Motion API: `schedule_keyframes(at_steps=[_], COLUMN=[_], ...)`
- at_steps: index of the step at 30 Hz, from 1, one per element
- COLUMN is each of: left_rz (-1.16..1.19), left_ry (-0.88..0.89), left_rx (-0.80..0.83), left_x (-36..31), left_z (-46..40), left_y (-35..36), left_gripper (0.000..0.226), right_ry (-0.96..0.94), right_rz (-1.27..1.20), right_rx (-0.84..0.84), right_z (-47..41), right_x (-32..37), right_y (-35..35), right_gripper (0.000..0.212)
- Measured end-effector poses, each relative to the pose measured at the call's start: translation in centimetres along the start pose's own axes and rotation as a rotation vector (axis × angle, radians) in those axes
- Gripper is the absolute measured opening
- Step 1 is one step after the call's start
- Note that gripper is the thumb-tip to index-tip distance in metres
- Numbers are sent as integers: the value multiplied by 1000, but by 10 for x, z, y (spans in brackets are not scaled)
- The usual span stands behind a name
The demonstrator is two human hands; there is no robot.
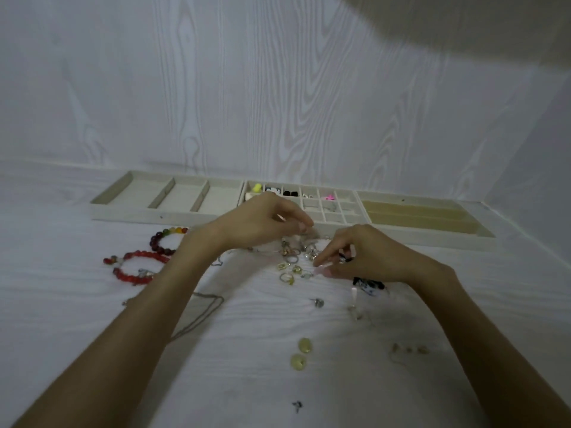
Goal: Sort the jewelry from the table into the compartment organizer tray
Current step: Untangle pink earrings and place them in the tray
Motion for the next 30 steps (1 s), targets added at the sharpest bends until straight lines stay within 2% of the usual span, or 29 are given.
schedule_keyframes(at_steps=[5, 8, 13, 17, 22, 27, 30], left_rz=[41, 93, 166, 241, 226, 303, 304], left_ry=[-16, -19, -12, -20, -19, -93, -124], left_rx=[67, 99, 130, 129, 37, -220, -302], left_x=[15, 11, 1, -2, -11, -22, -20], left_z=[11, 12, 13, 7, -26, -69, -92], left_y=[12, 15, 19, 15, -2, -18, -13], left_gripper=[20, 21, 43, 21, 20, 11, 11], right_ry=[-14, -10, -8, -15, -20, 34, 89], right_rz=[15, -58, -206, -176, -203, -354, -386], right_rx=[-30, -74, -115, -122, -154, -362, -475], right_z=[1, 3, 9, 5, -12, -33, -49], right_x=[2, 3, 8, 3, -1, -9, -17], right_y=[5, -1, -17, -34, -63, -85, -87], right_gripper=[14, 12, 11, 10, 12, 15, 16])
Point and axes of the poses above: each hand's wrist, its own z-axis away from the middle knuckle, its own y-axis out of the palm, x = y × z, the point moved 1 cm from there along -z, towards the middle knuckle, and after that the axes turned 4 degrees about -x, right-handed, at the moved point
